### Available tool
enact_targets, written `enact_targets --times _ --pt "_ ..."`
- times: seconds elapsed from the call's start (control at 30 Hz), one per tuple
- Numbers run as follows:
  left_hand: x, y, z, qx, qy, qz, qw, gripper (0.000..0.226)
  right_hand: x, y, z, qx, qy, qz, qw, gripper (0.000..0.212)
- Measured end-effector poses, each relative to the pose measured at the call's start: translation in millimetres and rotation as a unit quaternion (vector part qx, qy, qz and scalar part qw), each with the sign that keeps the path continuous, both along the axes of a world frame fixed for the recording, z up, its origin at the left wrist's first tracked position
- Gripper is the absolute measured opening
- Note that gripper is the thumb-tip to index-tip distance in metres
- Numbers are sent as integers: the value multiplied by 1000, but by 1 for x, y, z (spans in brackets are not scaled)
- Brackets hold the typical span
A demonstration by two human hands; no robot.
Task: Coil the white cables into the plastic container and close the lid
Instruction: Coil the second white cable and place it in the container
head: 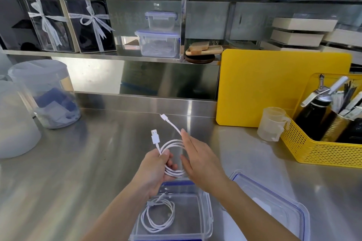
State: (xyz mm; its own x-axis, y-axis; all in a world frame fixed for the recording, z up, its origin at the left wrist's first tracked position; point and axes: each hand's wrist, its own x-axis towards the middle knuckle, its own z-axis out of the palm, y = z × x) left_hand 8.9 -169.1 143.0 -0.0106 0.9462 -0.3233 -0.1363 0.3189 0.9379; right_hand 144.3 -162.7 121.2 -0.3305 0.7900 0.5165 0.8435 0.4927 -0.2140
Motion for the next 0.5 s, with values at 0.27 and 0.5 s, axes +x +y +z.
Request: enact_targets --times 0.27,0.5 --pt "2 1 -19 223 392 -85 889 22 5 5 1 -160 43 -81 983 13" --pt "4 4 -16 139 284 -112 942 29 5 1 7 -209 123 -74 967 3"
